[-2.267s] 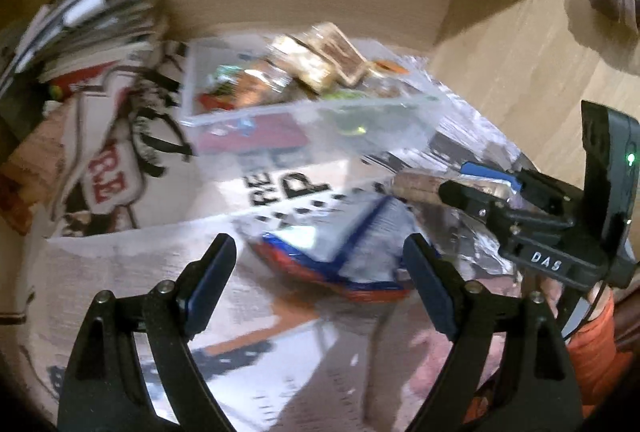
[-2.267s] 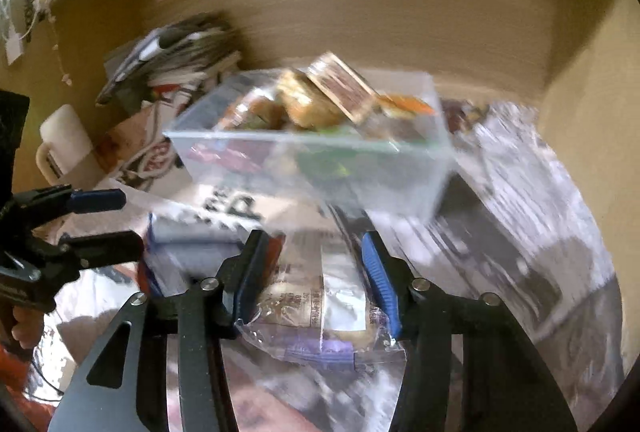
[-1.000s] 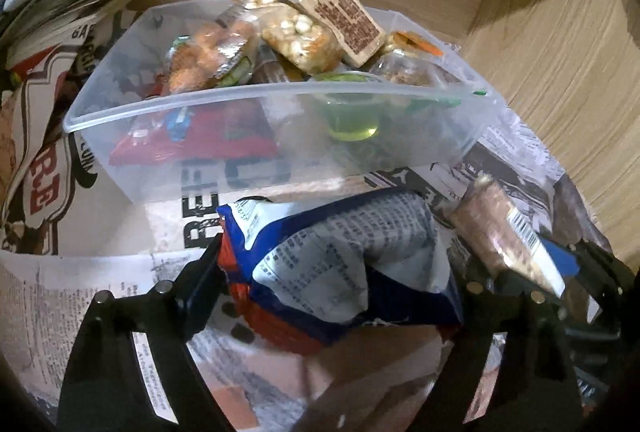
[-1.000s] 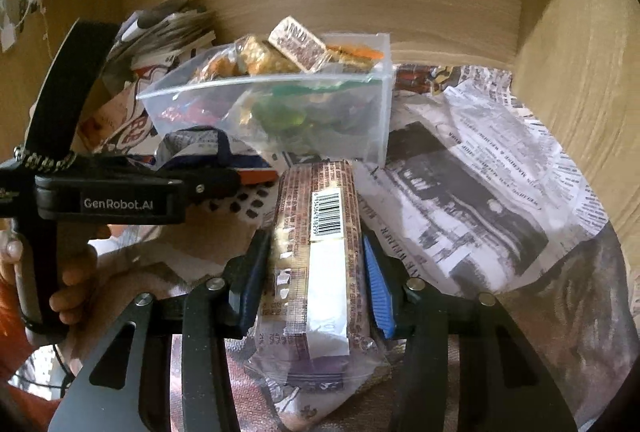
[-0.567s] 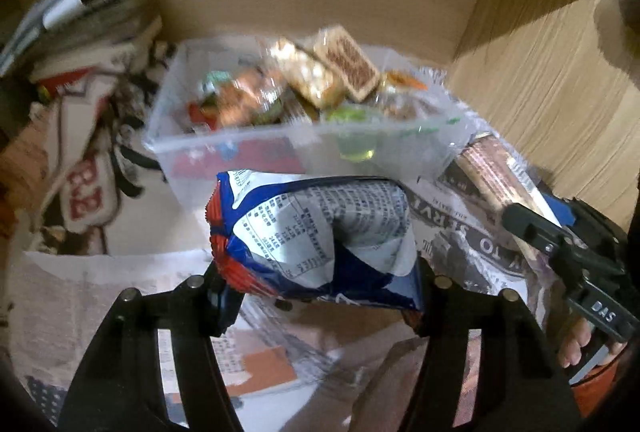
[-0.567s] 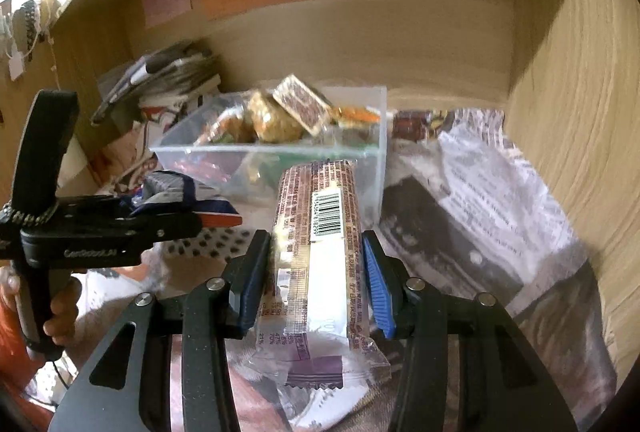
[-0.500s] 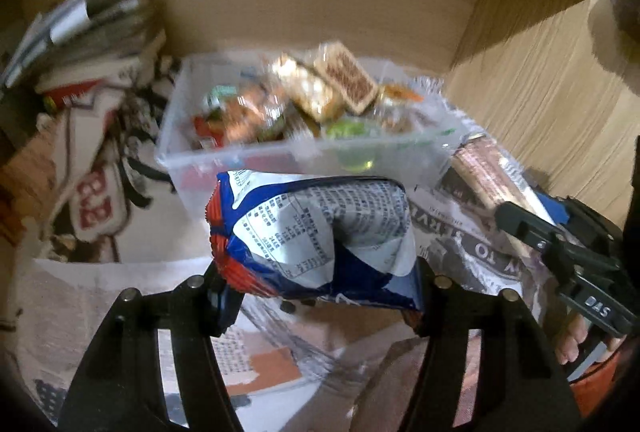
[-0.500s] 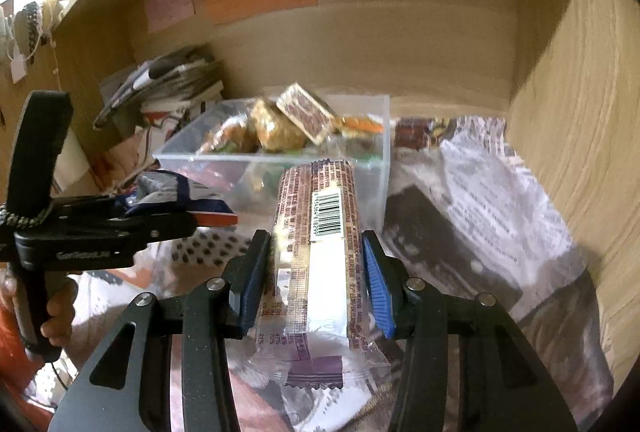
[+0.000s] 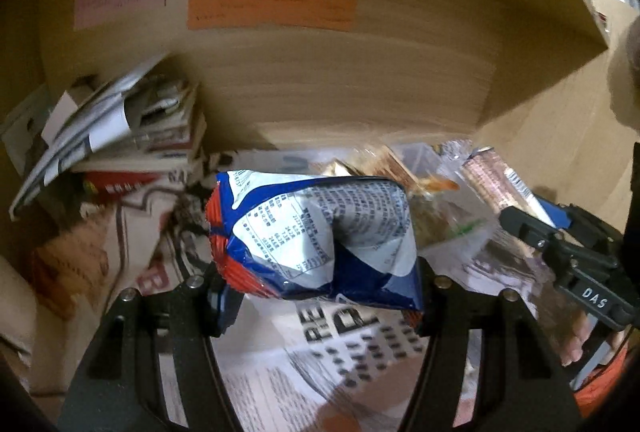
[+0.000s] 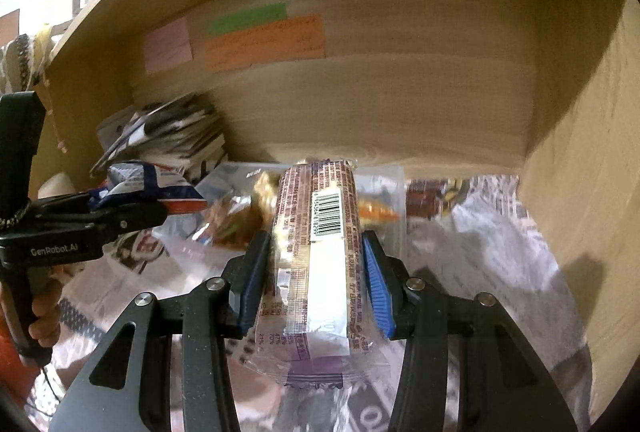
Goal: Organize snacks
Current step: 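Carry the chip bag and biscuit pack into the clear box and release both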
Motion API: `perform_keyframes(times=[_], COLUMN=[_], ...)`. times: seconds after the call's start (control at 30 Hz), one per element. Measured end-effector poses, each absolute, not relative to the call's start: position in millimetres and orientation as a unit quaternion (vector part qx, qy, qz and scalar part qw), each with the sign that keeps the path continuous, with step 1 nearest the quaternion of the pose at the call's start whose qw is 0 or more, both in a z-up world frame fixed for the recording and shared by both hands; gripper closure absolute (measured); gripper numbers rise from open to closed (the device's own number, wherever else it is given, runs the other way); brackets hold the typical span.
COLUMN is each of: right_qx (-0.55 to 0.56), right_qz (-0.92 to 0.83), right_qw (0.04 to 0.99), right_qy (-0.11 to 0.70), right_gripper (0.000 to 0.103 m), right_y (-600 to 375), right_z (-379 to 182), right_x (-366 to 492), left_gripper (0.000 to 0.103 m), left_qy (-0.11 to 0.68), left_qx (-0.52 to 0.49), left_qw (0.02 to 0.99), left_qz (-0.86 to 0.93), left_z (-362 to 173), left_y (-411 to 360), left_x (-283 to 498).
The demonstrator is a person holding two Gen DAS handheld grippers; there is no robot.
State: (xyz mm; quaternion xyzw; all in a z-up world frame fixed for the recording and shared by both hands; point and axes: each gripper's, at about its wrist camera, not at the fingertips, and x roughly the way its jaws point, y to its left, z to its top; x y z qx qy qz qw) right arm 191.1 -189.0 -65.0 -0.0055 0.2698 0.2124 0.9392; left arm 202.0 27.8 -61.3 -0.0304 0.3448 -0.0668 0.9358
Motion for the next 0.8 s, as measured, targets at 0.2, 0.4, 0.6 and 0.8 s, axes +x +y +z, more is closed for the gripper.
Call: perform_keyframes(times=[0.2,0.4,0.6,0.8], right_qx=[-0.015,-0.021,-0.02,-0.021], right_qz=[0.205,0.199,0.185,0.18], right_qw=[0.94,0.935,0.932,0.929], right_qy=[0.274,0.293,0.311,0.323], right_gripper=[0.061,0.061,0.061,0.06], right_y=[-176.3,-165.9,-163.7,-162.6], right_z=[-64.2,-70.4,-78.1,-84.5], right_x=[219.3,246.7,264.8,271.3], left_gripper=[0.039,0.039,0.039,0.024], left_qy=[0.355,0.366,0.383,0.397], left_qx=[-0.031,-0.042,-0.059,-0.064], left_qw=[0.933,0.929,0.921,0.914], left_qz=[-0.05,-0.046,-0.039,-0.048], left_z=[-69.1,-78.5,-89.8,-95.6], left_y=[36.7,37.9,36.9,30.0], left_x=[238.7,267.5,294.1,295.8])
